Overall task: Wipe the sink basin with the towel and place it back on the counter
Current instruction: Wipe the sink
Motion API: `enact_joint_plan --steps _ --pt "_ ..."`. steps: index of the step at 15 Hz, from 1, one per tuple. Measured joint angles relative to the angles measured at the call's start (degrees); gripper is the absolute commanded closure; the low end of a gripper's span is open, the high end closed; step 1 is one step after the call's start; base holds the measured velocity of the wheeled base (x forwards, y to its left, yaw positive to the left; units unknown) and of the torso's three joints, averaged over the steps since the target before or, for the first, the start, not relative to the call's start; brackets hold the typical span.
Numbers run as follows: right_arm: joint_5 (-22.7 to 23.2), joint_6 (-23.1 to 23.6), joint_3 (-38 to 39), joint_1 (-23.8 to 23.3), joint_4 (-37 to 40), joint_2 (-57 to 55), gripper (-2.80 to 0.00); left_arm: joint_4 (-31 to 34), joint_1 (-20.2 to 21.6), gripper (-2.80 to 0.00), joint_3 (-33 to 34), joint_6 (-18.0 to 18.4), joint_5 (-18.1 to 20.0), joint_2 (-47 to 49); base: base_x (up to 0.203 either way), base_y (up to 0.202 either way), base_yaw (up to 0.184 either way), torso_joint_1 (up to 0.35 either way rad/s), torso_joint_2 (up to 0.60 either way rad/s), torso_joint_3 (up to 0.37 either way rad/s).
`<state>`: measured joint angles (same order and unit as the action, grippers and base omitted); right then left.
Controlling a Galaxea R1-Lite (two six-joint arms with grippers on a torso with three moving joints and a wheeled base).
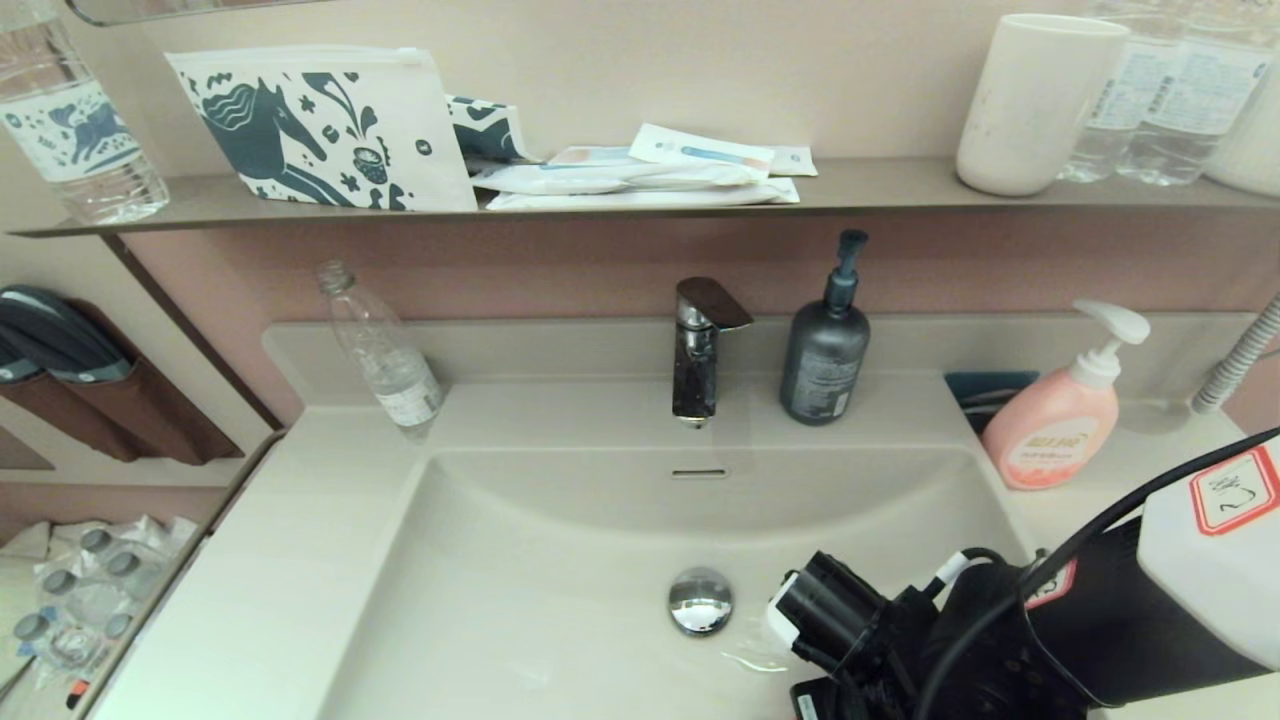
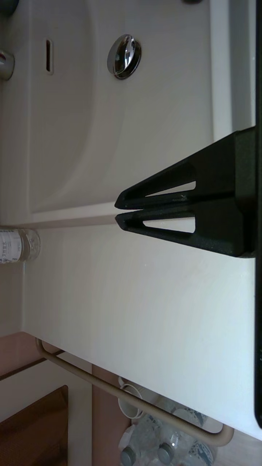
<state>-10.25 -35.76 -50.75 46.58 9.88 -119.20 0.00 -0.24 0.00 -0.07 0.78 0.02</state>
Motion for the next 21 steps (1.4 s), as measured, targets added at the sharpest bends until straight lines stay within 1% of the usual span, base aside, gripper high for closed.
enact_joint_plan --steps 1,4,7,9,10,18,20,21 --pt "1.6 -0.9 -0.6 1.2 -1.2 -0.5 0.00 0.0 0.0 0.00 0.0 0.0 0.0 0.0 0.000 0.000 0.000 0.000 0.00 0.000" --pt "4.5 -2.9 -3.1 4.2 -4.1 -1.8 0.00 0.0 0.0 0.00 0.0 0.0 0.0 0.0 0.000 0.000 0.000 0.000 0.00 0.000" --pt "7.0 -4.5 -7.0 5.6 -5.5 -2.7 0.00 0.0 0.0 0.00 0.0 0.0 0.0 0.0 0.000 0.000 0.000 0.000 0.00 0.000" --pt "9.8 -6.4 -10.7 6.1 -5.5 -3.3 0.00 0.0 0.0 0.00 0.0 0.0 0.0 0.0 0.000 0.000 0.000 0.000 0.00 0.000" --pt "10.4 -6.6 -12.6 6.3 -5.6 -3.7 0.00 0.0 0.0 0.00 0.0 0.0 0.0 0.0 0.000 0.000 0.000 0.000 0.00 0.000" --pt "10.3 -6.9 -27.9 7.7 -5.8 -11.9 0.00 0.0 0.0 0.00 0.0 0.0 0.0 0.0 0.000 0.000 0.000 0.000 0.00 0.000" --pt "9.8 -6.7 -31.9 8.4 -5.8 -14.5 0.00 0.0 0.0 0.00 0.0 0.0 0.0 0.0 0.000 0.000 0.000 0.000 0.00 0.000" --pt "8.8 -6.6 -33.9 8.6 -5.8 -15.8 0.00 0.0 0.0 0.00 0.0 0.0 0.0 0.0 0.000 0.000 0.000 0.000 0.00 0.000"
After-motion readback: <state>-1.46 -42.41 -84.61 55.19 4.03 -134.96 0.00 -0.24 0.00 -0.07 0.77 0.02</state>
